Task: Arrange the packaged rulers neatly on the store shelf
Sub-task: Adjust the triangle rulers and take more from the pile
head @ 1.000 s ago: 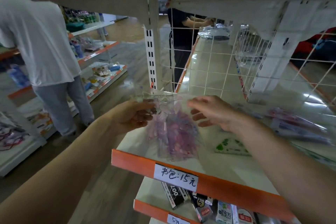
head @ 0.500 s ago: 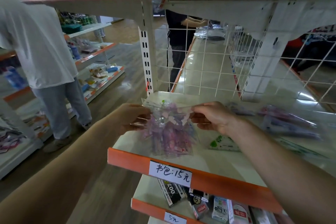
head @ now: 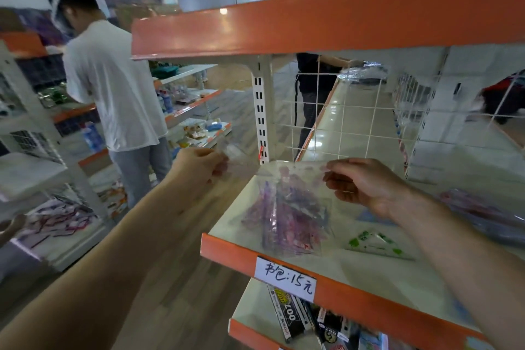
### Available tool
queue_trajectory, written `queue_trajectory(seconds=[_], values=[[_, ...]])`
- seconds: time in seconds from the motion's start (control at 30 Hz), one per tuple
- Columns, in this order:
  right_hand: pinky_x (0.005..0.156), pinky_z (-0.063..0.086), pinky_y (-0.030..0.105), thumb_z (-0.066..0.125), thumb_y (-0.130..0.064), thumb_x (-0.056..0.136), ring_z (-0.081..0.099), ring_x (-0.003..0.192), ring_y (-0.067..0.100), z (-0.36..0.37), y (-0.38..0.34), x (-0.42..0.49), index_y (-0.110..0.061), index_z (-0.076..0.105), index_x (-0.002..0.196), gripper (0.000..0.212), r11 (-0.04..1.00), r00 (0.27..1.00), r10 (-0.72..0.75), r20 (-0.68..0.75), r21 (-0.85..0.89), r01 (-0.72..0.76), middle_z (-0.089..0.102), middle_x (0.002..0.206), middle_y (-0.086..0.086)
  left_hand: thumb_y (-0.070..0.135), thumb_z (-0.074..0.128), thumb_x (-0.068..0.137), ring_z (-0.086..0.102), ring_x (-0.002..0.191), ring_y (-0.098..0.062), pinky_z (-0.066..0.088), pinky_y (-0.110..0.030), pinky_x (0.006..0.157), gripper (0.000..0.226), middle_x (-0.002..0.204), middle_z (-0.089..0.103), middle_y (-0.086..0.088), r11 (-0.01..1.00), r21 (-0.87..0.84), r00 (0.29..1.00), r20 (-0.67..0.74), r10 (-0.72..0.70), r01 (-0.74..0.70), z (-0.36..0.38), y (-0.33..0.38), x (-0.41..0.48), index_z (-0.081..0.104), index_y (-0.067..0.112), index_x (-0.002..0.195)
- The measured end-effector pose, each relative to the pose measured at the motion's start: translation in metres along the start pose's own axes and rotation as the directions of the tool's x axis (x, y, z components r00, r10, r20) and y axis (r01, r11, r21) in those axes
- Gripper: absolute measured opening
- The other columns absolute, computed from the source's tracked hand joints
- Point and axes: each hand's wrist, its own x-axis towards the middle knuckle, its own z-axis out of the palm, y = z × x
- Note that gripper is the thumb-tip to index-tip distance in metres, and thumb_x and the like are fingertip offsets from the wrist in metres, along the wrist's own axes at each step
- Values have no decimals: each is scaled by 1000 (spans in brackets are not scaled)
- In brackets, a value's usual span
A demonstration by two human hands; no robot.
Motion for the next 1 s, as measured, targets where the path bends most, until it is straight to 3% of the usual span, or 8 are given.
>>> queue_trajectory(seconds=[0.13,0.3,0.57,0.8,1.0], values=[[53,51,20,61,-11,90,62,62,11,-5,-14,-10,-9,67,84,10,996,997,-75,-15,45,76,68,72,3,20,61,91,62,64,-12,51,-25,65,13,63,70,6,1000,-27,999,41,9,-8,26,17,-16,70,11,88],[64,56,25,64,-4,86,65,69,15,-29,-24,-22,-11,64,80,9,980,983,-146,-109,119,159,68,74,7,10,58,92,62,60,-16,53,-26,61,11,74,68,-7,995,-92,995,97,-23,32,67,38,-36,59,16,100],[80,58,29,62,6,85,69,79,19,-69,-21,-37,-6,63,86,12,939,967,-230,-109,237,250,69,86,14,0,51,91,57,56,-20,54,-28,56,18,70,61,-12,925,-308,925,368,-99,222,106,54,-59,63,4,79],[91,54,34,63,8,83,67,94,24,-78,-18,-47,-11,67,80,19,903,902,-420,-99,51,426,71,90,10,45,48,93,60,58,-23,51,-33,64,49,66,64,-12,898,-312,855,505,-119,309,123,65,-74,66,2,77],[89,54,31,64,6,83,66,85,13,-86,-15,-52,-18,69,78,25,878,877,-475,-65,-94,469,71,85,0,38,60,85,61,64,-21,52,-32,64,33,72,65,-10,899,-353,849,527,-37,258,122,61,-76,67,5,82]])
